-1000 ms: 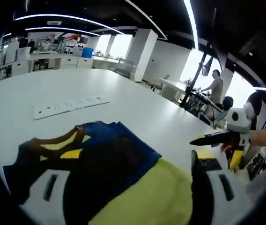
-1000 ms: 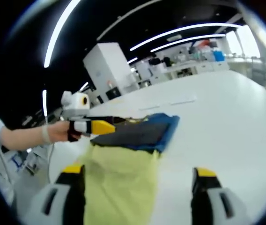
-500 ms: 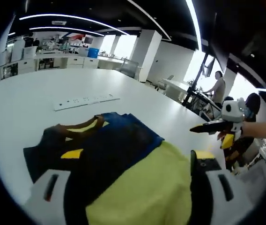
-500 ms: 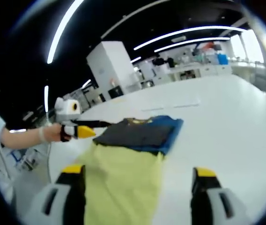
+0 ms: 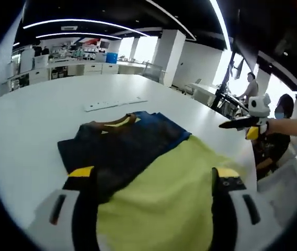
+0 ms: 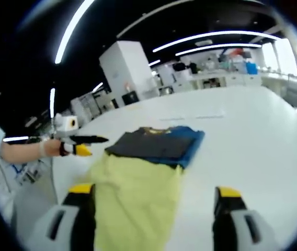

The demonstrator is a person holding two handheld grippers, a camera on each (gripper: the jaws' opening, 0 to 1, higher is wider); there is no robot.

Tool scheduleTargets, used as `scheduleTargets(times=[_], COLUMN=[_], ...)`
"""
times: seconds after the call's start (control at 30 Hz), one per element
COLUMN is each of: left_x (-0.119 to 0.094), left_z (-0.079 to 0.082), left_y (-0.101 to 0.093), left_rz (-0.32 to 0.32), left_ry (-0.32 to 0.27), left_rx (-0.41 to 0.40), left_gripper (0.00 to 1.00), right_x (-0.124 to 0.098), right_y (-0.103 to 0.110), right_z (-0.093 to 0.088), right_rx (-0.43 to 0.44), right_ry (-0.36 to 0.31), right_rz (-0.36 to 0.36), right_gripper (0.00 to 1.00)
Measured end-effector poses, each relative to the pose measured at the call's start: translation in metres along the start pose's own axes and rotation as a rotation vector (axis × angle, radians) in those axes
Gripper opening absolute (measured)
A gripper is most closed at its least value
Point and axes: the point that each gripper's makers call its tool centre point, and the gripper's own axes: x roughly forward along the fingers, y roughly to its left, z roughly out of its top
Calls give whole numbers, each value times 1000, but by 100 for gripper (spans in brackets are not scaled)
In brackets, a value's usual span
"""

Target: Fold the garment on the visible template until the final outline fits inside the template.

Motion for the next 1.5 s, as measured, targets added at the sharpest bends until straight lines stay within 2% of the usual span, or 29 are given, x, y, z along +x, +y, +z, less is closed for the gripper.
scheduleTargets(times=[0.4, 0.5, 0.6, 0.97, 1.07, 1.17, 1.37, 1.5], left_x=[-44, -53, -61, -87, -93, -99, -111, -120], left_z=[-35, -46, -58, -86, -91, -97, -108, -117], left_y=[10, 5, 14, 3, -5, -12, -21, -26], left_rz=[49, 54, 63, 50, 31, 15, 7, -2], left_ry=[20, 33, 48, 95, 108, 126, 148, 163], left_rx=[-49, -60, -73, -114, -100, -86, -89, -107], left_gripper=[83, 81, 81, 75, 70, 70, 67, 63], right_x=[2, 2, -3, -19, -23, -29, -35, -40], right_y=[12, 11, 14, 17, 16, 18, 18, 18], right_z=[-10, -15, -20, -44, -50, -57, -72, -78], right_rx=[-38, -41, -42, -54, -61, -80, -94, -103], right_ry=[41, 50, 59, 110, 128, 153, 187, 208], right_rz=[19, 21, 21, 15, 14, 13, 8, 8], right_gripper=[92, 92, 91, 89, 88, 87, 83, 77])
